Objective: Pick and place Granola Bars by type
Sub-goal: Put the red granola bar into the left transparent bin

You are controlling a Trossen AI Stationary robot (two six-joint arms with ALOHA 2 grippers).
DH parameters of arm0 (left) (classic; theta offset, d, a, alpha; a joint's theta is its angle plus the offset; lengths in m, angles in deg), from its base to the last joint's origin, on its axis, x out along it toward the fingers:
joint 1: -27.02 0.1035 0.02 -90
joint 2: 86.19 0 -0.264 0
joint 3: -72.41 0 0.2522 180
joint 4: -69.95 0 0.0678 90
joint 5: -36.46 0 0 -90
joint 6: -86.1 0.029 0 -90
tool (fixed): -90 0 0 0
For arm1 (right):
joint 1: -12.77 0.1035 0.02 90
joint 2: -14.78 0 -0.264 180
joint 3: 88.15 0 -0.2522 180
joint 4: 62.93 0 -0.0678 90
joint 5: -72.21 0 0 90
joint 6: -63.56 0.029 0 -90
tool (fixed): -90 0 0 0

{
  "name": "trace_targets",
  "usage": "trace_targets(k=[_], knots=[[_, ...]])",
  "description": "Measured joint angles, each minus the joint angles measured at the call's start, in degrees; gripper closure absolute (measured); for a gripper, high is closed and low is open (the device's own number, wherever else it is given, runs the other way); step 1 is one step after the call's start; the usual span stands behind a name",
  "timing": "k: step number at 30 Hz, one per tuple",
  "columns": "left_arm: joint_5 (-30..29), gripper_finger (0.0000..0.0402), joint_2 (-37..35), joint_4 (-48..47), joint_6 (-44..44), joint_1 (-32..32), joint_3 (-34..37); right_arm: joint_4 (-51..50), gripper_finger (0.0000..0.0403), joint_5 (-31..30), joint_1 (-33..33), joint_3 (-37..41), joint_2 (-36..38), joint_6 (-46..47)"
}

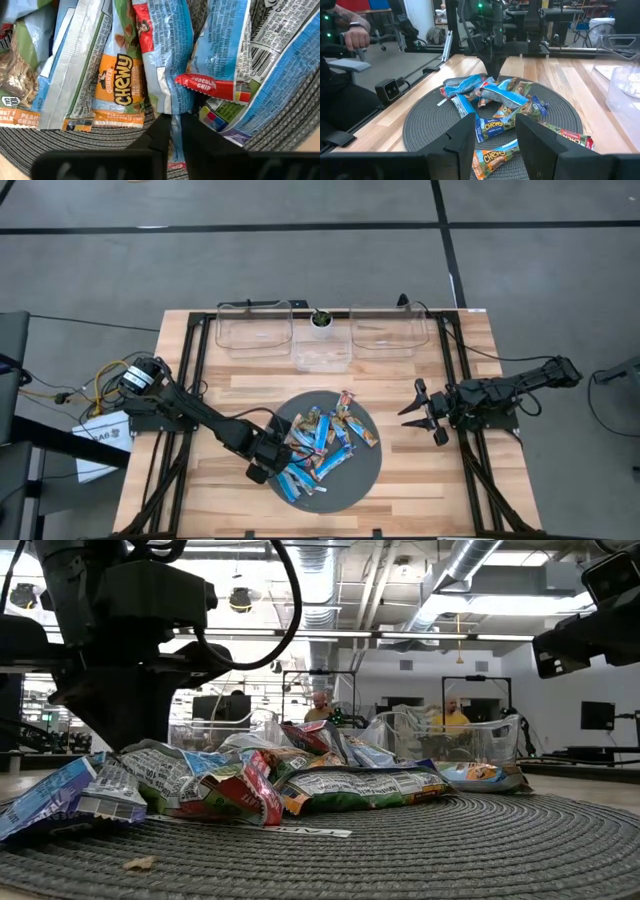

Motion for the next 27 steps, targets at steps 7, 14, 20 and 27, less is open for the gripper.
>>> trace_targets(k=[7, 14, 20, 27], knots=[[0.0, 0.0383, -0.2, 0.5, 0.0, 0.0, 0.0, 0.0, 0.0269, 0.0, 0.0, 0.0, 0.0, 0.0], [0.4, 0.0396, -1.5, 0.5, -0.1, -1.0, 0.2, 0.0, 0.0268, 0.0, 0.0, 0.0, 0.0, 0.0], [0.1, 0.0395, -3.2, 0.2, -1.6, -1.3, 0.2, 0.0, 0.0270, 0.0, 0.0, 0.0, 0.0, 0.0], [-4.6, 0.0399, -7.3, -3.5, -3.4, -1.4, 0.1, 0.0, 0.0269, 0.0, 0.0, 0.0, 0.0, 0.0]])
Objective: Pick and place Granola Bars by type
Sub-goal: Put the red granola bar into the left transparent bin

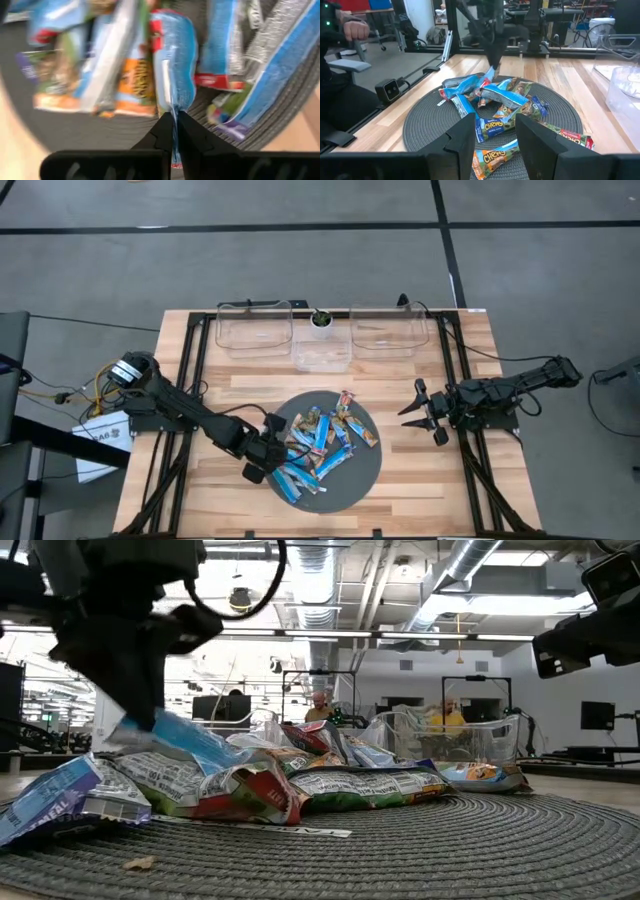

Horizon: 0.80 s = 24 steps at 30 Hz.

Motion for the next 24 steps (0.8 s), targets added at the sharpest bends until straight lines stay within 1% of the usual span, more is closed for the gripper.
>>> trace_targets(k=[4, 8, 11, 14, 18, 21, 24], knots=[[-4.5, 0.0400, -3.5, -4.1, -2.5, 0.3, 0.0, 0.0, 0.0270, 0.0, 0.0, 0.0, 0.0, 0.0], [-7.2, 0.0400, -7.2, -10.7, -7.5, 1.9, 0.0, 0.0, 0.0268, 0.0, 0.0, 0.0, 0.0, 0.0], [-7.5, 0.0401, -9.7, -17.6, -14.2, 3.7, 0.0, 0.0, 0.0270, 0.0, 0.0, 0.0, 0.0, 0.0], [-7.6, 0.0401, -11.6, -25.5, -22.8, 5.9, 0.0, 0.0, 0.0270, 0.0, 0.0, 0.0, 0.0, 0.0], [-7.9, 0.0401, -12.4, -33.8, -33.6, 9.6, 0.0, 0.0, 0.0268, 0.0, 0.0, 0.0, 0.0, 0.0], [-8.8, 0.0401, -12.4, -36.4, -39.4, 12.6, 0.1, 0.0, 0.0270, 0.0, 0.0, 0.0, 0.0, 0.0], [-7.9, 0.0400, -12.4, -35.5, -42.8, 15.6, 2.4, 0.0, 0.0270, 0.0, 0.0, 0.0, 0.0, 0.0]])
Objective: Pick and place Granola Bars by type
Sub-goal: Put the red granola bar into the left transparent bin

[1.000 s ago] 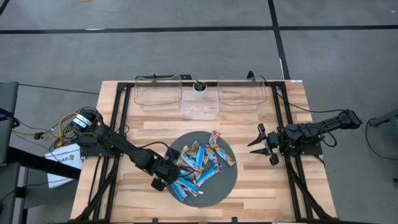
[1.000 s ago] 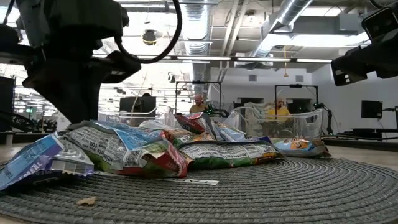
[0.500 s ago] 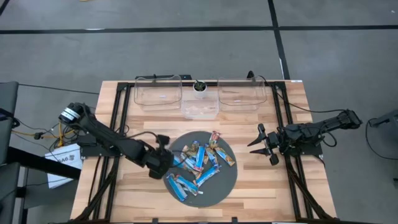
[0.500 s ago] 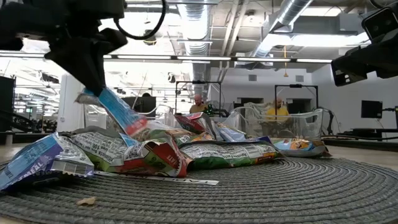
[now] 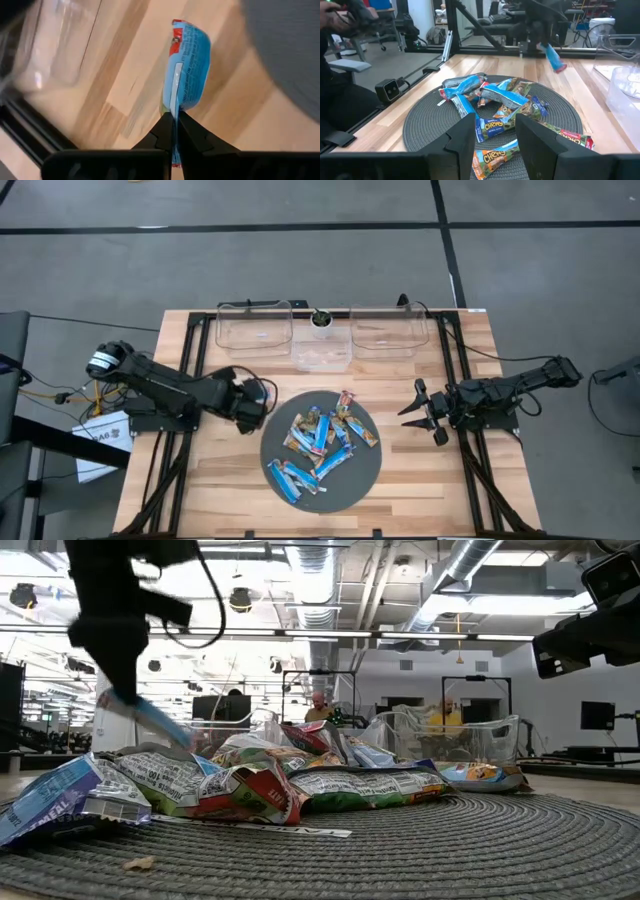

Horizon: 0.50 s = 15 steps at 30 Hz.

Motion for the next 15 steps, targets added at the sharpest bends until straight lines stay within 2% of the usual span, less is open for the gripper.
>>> trace_targets(k=[3, 8, 15], knots=[[2.3, 0.0393, 0.0, 4.6, -1.6, 2.5, 3.9, 0.0, 0.0268, 0.0, 0.0, 0.0, 0.0, 0.0], [4.9, 0.0389, 0.0, 18.1, -0.9, 4.9, 11.4, 0.0, 0.0270, 0.0, 0.0, 0.0, 0.0, 0.0], [3.9, 0.0390, 0.0, 27.3, -0.1, 6.1, 16.0, 0.0, 0.0269, 0.0, 0.0, 0.0, 0.0, 0.0]])
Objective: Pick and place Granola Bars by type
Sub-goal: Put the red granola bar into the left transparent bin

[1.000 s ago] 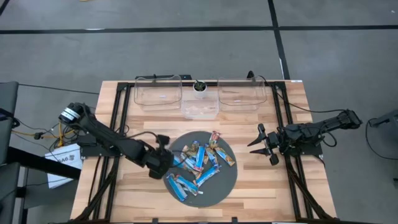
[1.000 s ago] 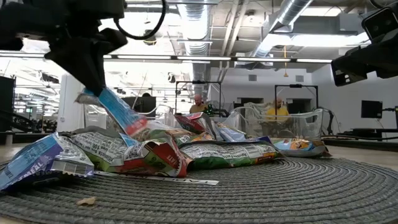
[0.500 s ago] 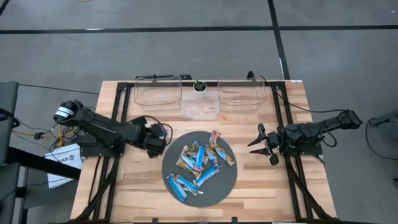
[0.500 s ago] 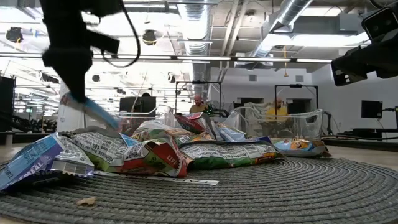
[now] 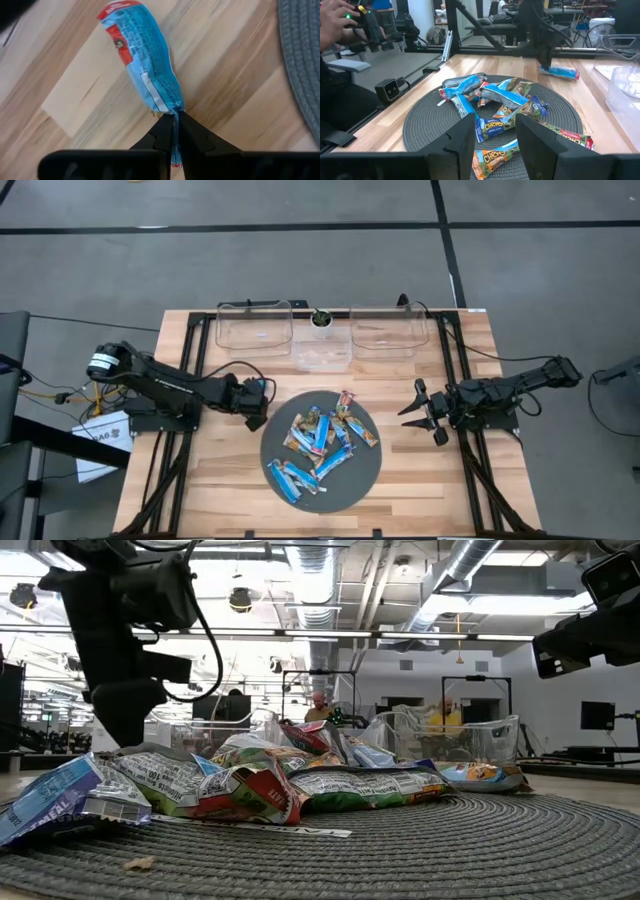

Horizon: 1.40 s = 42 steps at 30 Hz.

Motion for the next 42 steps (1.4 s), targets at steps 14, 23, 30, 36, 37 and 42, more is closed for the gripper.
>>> trace_targets(k=[14, 23, 30, 36, 37, 42], knots=[[2.6, 0.0291, -0.2, 3.2, 0.0, 1.7, -0.2, 0.0, 0.0270, 0.0, 0.0, 0.0, 0.0, 0.0], [3.5, 0.0250, -4.4, 2.9, 0.0, 2.8, -4.2, 0.0, 0.0270, 0.0, 0.0, 0.0, 0.0, 0.0], [0.6, 0.0248, -2.9, 2.9, 0.4, 9.9, -4.8, 0.0, 0.0269, 0.0, 0.0, 0.0, 0.0, 0.0], [0.4, 0.0248, 0.8, 3.9, -0.7, 13.3, -4.8, 0.0, 0.0269, 0.0, 0.0, 0.0, 0.0, 0.0], [0.5, 0.0248, 1.5, 4.4, -1.2, 13.3, -4.8, 0.0, 0.0268, 0.0, 0.0, 0.0, 0.0, 0.0], [2.5, 0.0248, 2.9, 6.1, -2.8, 13.2, -4.8, 0.0, 0.0270, 0.0, 0.0, 0.0, 0.0, 0.0]])
